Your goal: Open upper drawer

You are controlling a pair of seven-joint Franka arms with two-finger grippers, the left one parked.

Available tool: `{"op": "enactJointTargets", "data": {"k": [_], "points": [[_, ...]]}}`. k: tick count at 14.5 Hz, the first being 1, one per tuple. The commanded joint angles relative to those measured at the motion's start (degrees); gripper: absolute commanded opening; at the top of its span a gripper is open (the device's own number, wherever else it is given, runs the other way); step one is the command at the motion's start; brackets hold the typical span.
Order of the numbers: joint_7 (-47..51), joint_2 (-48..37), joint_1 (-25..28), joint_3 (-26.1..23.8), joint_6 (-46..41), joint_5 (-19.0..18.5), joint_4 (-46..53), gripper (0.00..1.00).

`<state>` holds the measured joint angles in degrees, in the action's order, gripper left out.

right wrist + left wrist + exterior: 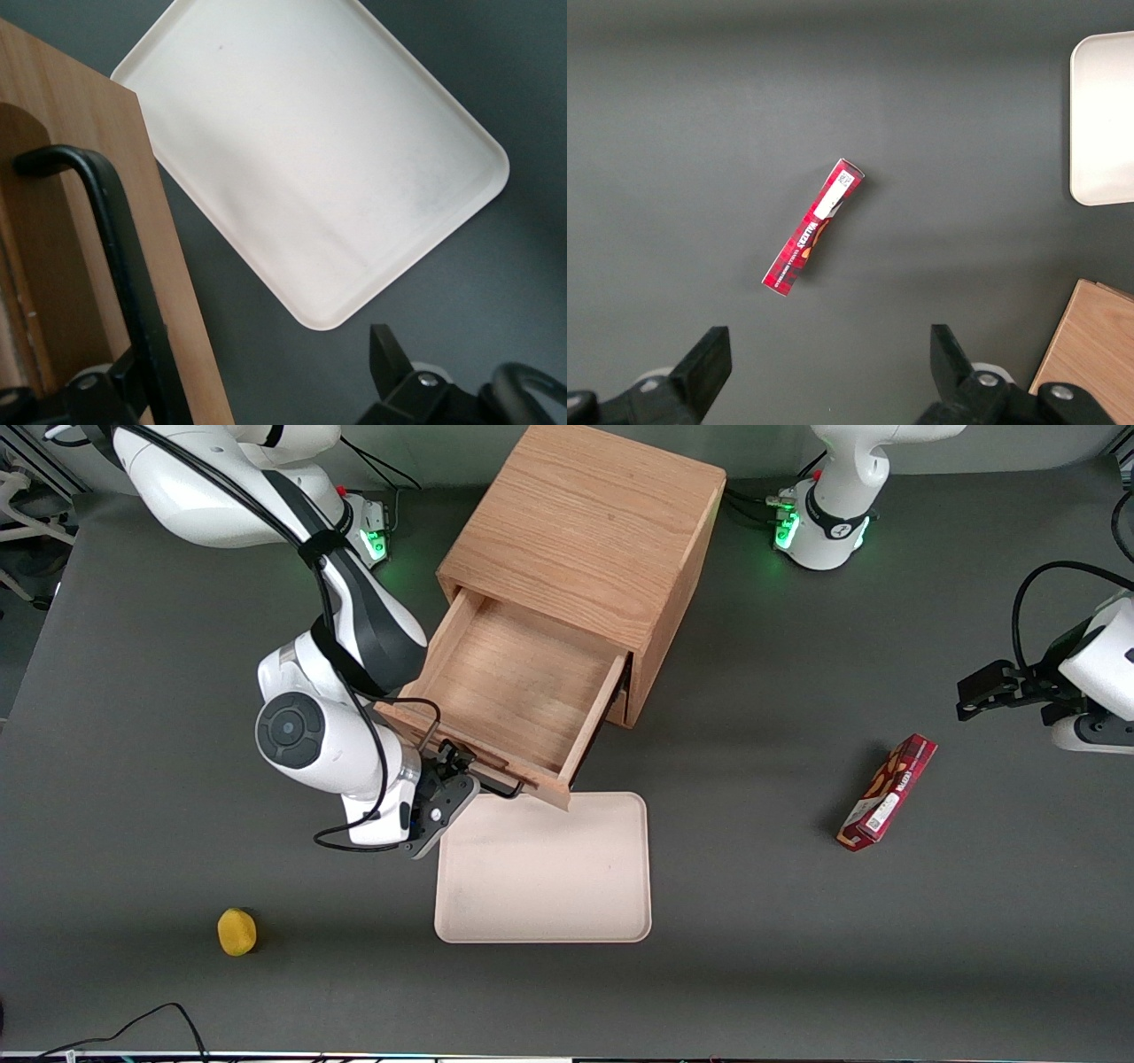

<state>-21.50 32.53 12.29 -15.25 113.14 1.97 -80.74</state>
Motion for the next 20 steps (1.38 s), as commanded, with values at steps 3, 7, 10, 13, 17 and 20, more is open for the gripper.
{"op": "enactJointTargets", "data": {"k": [3,7,10,13,17,20], "points": [[-1.8,1.9,-0.2,1.2,-1.9,-1.0,3.6,1.00],[-2.9,1.9,-0.4,1.6,-2.8,-1.1,4.1,1.00],[-3.1,2.5,0.2,2.2,-6.1,-1.0,7.2,1.00],[-2.5,2.5,0.7,2.2,-9.5,-0.8,10.6,1.00],[-2.0,1.5,0.9,2.2,-15.6,-0.6,16.3,1.00],[-1.9,-3.0,-0.2,2.3,-19.0,-0.8,17.3,1.00]]}}
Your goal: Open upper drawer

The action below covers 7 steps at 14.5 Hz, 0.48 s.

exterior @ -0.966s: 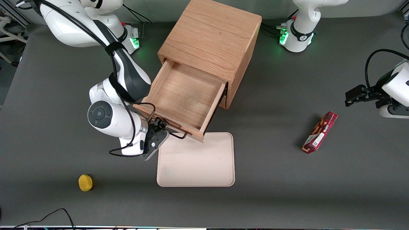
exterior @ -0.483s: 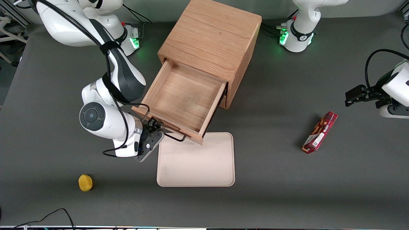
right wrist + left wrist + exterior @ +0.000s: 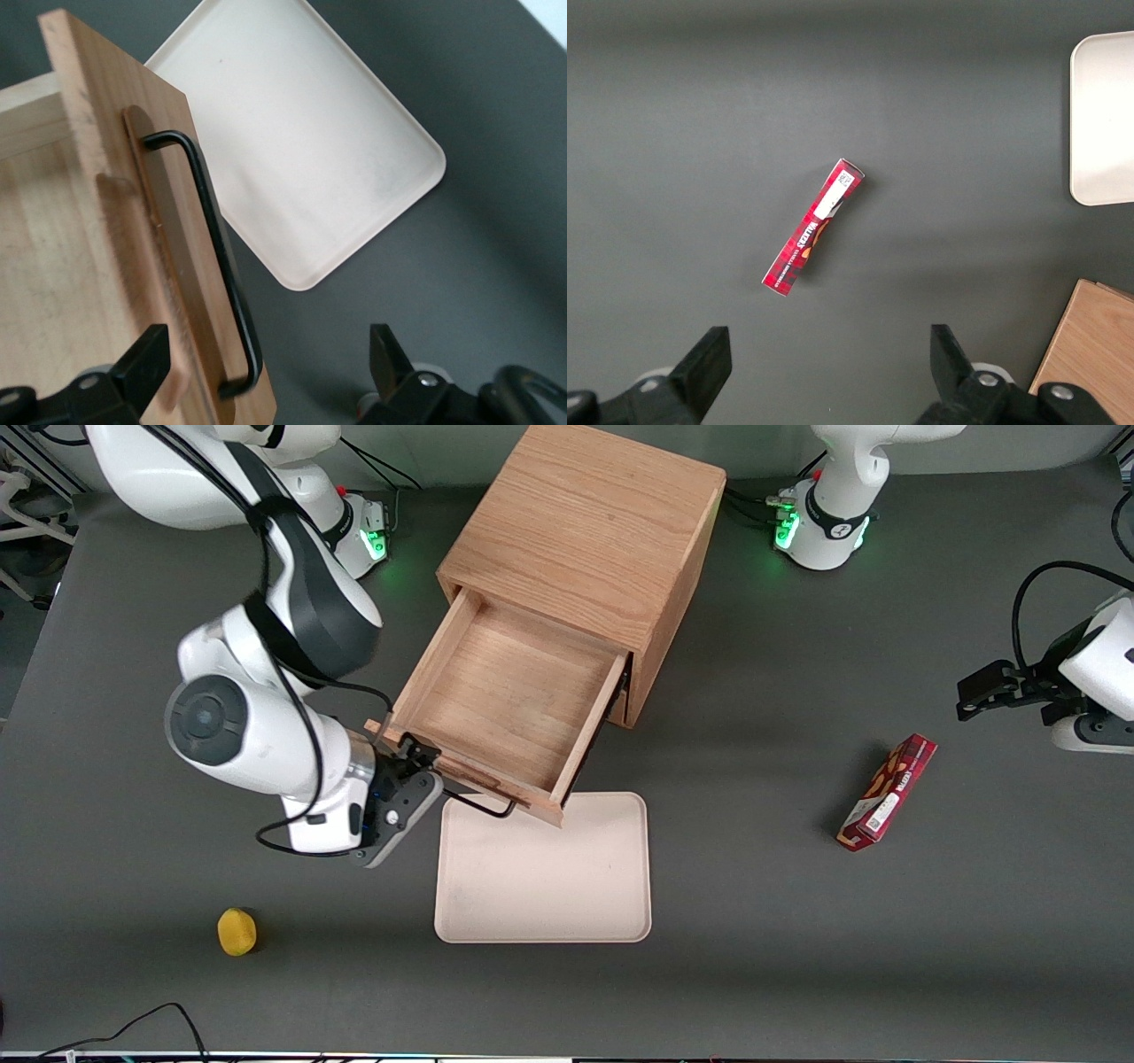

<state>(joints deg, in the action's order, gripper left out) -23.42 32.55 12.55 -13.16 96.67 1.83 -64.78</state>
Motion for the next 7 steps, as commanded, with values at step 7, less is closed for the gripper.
{"op": "enactJointTargets", "data": {"k": [7], "points": [[13.6,-17.4,-12.3,-0.5,-8.8,-0.2,-10.7,1.00]]}}
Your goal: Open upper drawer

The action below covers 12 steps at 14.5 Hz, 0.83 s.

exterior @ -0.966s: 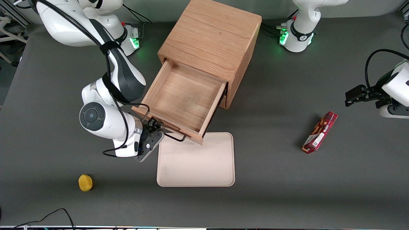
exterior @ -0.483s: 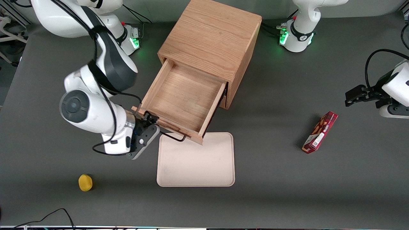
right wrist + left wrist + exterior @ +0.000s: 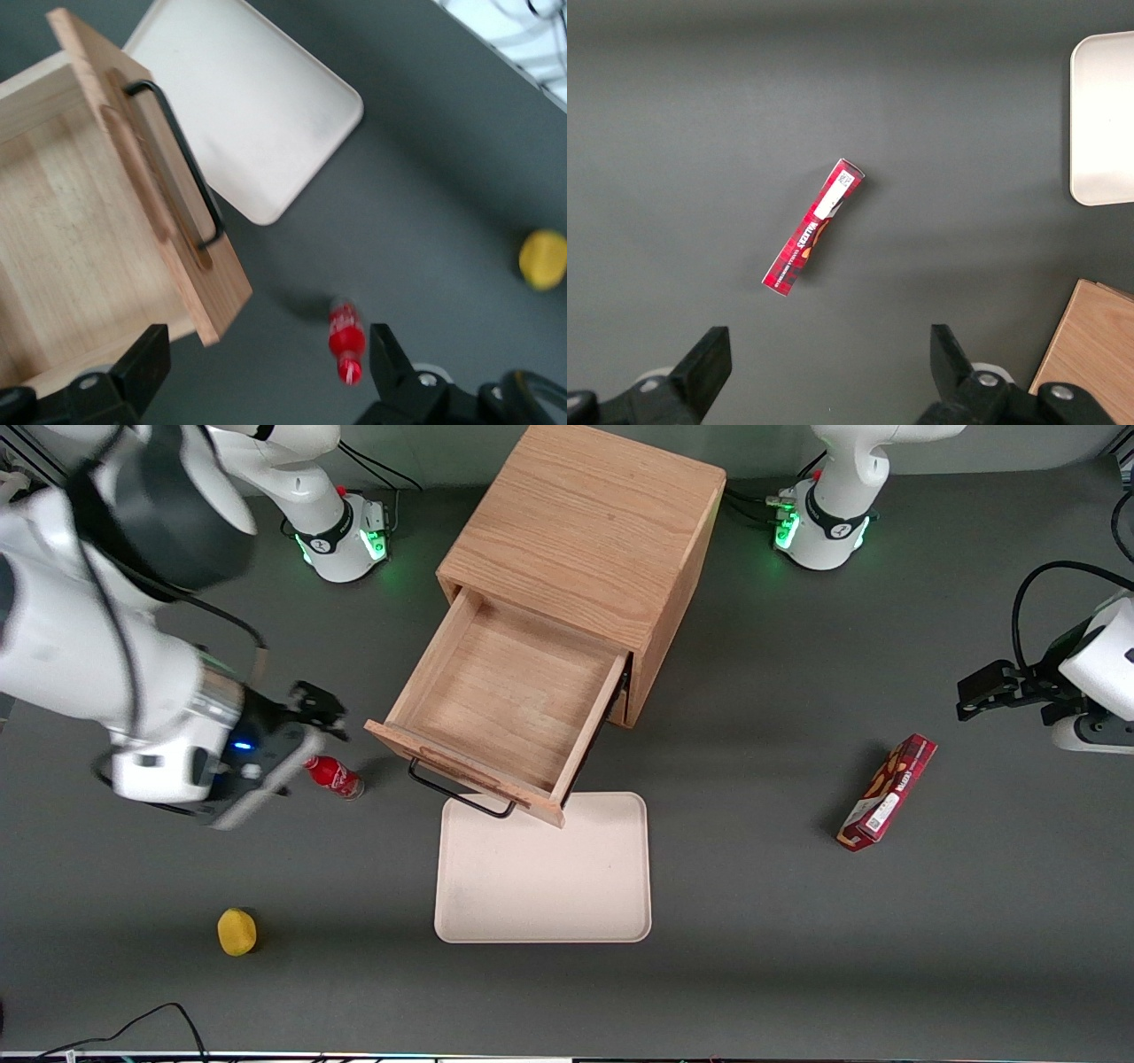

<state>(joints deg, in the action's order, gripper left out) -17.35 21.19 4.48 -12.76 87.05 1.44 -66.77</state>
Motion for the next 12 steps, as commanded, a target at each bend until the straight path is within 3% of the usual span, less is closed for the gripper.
{"op": "enactJointTargets", "data": {"k": [1,4,8,12], "points": [[9.9,-8.0,-5.3,-1.0,0.7,0.2,-10.6,1.00],[19.5,-13.7,-11.8,-1.0,0.1,3.4,-15.6,1.00],[23.2,-15.4,-15.5,-0.3,-1.2,3.0,-14.0,1.00],[27.0,-15.7,-15.8,-0.6,-1.3,3.2,-13.3,1.00]]}}
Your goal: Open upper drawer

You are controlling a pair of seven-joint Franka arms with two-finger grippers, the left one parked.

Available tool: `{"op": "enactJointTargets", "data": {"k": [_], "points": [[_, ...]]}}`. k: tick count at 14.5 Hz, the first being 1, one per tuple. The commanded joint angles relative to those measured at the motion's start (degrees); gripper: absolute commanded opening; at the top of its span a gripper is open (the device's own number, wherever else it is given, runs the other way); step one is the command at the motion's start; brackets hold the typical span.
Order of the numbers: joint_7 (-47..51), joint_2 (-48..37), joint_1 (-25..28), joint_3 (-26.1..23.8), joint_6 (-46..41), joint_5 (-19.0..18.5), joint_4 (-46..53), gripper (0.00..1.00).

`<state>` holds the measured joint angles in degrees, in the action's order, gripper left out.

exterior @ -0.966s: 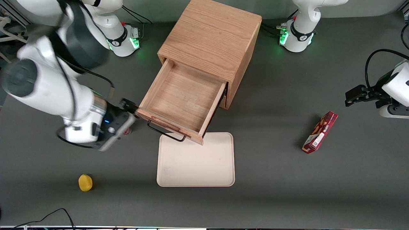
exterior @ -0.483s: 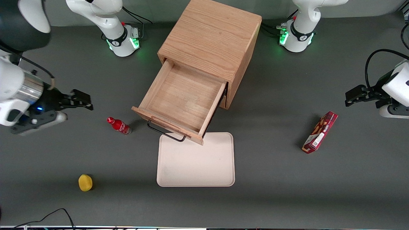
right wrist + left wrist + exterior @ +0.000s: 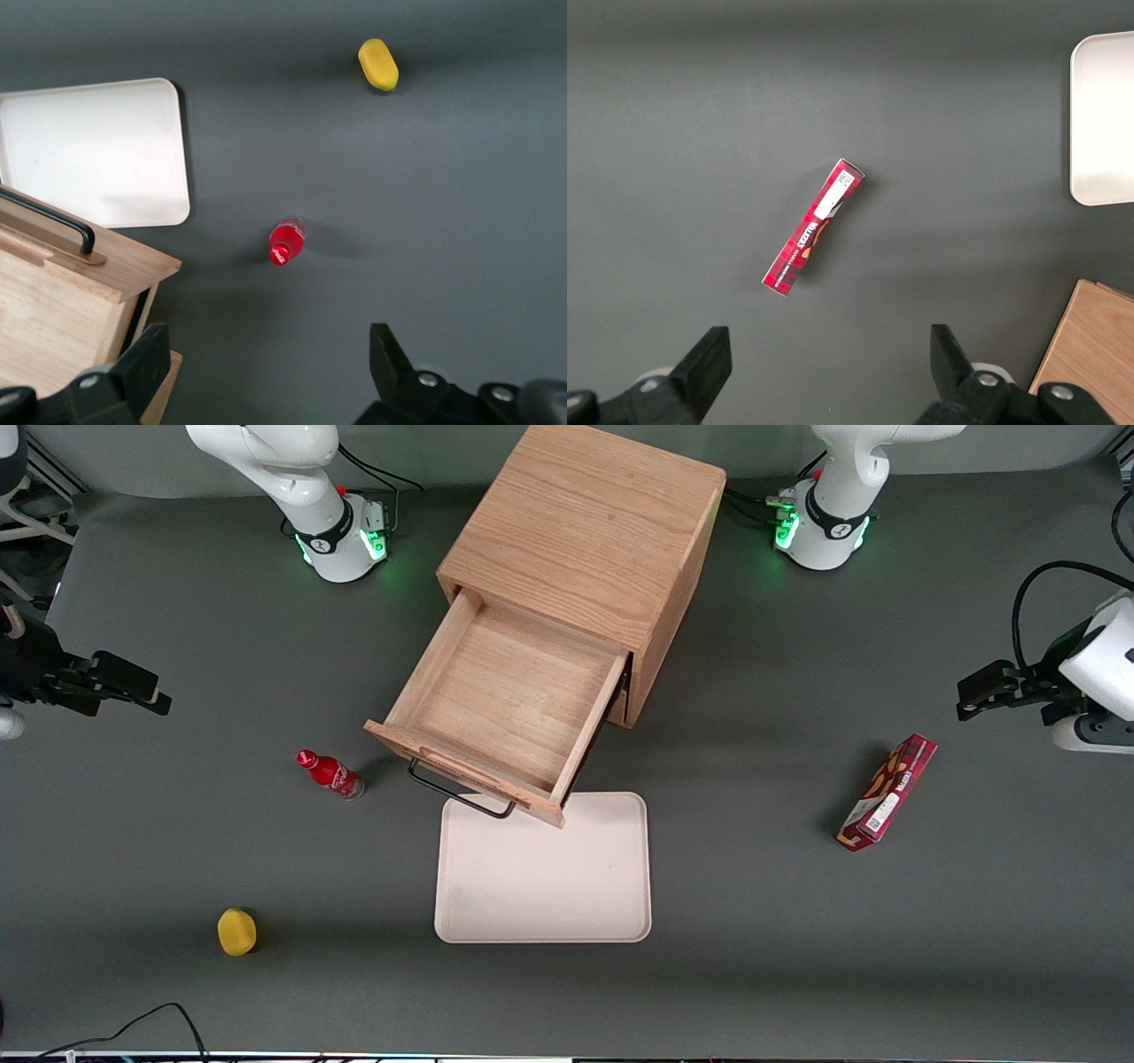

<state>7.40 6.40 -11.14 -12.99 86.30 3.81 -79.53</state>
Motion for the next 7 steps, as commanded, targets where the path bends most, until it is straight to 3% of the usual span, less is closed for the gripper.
{"op": "enactJointTargets", "data": {"k": [1,4,7], "points": [[2.3,-0.9,-0.1,-0.5,-0.6,0.6,-0.4,1.00],[2.0,-0.7,3.1,0.4,-2.0,-3.5,-0.1,1.00],[-2.4,-1.1,18.5,18.7,-5.7,-3.0,0.1,1.00]]}}
